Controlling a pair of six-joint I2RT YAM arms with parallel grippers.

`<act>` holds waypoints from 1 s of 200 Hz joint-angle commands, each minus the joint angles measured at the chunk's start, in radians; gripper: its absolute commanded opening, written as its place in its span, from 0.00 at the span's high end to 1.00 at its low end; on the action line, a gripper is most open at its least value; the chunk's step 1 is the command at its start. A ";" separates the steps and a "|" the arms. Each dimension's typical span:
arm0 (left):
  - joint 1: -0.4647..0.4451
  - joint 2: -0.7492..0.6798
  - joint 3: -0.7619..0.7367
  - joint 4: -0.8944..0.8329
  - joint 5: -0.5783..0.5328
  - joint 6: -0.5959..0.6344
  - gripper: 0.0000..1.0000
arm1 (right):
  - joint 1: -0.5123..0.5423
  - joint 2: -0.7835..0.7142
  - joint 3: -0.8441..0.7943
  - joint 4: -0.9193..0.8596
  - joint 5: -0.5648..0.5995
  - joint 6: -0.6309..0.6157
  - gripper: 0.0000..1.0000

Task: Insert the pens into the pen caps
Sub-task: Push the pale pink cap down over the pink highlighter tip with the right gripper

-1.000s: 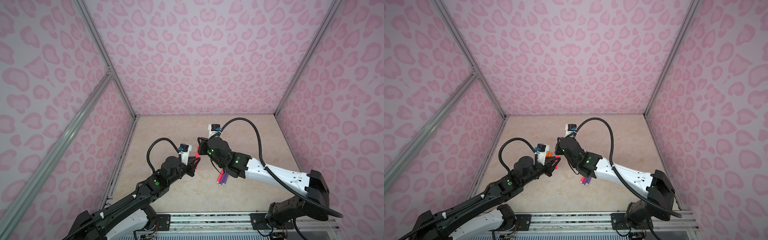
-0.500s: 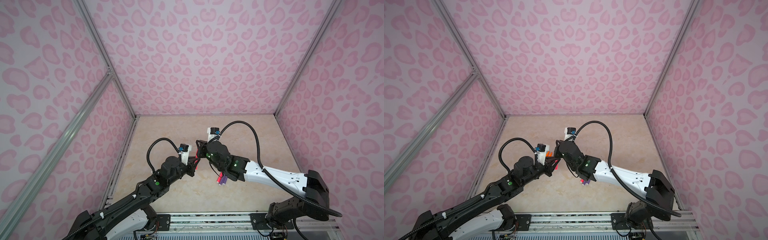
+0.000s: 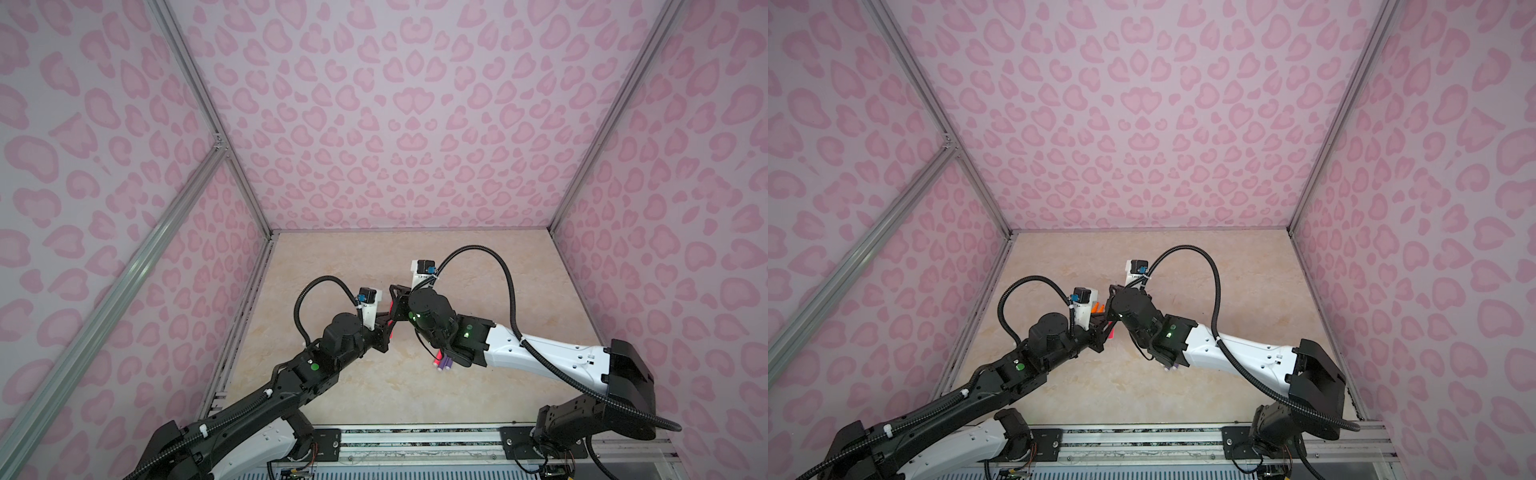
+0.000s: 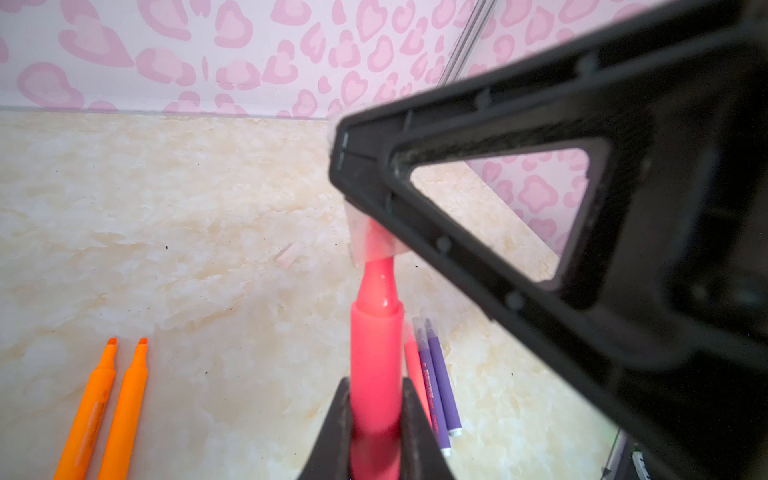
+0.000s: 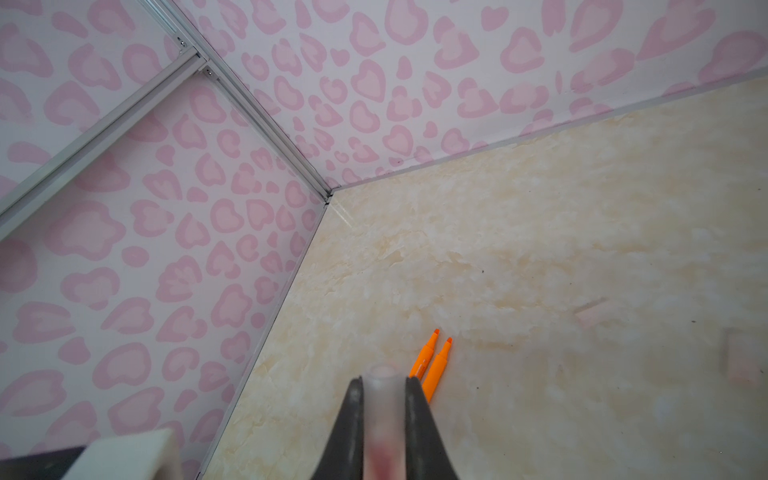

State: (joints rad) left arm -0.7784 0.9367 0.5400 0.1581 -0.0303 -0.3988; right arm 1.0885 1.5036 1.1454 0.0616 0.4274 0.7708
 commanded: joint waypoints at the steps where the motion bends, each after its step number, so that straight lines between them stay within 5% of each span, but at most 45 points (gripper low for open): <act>1: 0.003 0.011 0.018 -0.018 -0.068 -0.012 0.97 | 0.009 0.012 -0.007 -0.022 0.030 0.007 1.00; 92: 0.009 0.083 0.057 -0.063 -0.105 -0.030 0.97 | 0.033 0.046 -0.048 -0.014 0.028 0.024 1.00; 200: 0.111 0.039 -0.014 0.081 0.147 -0.080 0.96 | -0.001 -0.034 -0.240 0.268 -0.162 -0.028 1.00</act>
State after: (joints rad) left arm -0.6903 0.9878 0.5385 0.0944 0.1505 -0.4217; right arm 1.0939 1.4902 0.9482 0.2821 0.3752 0.7616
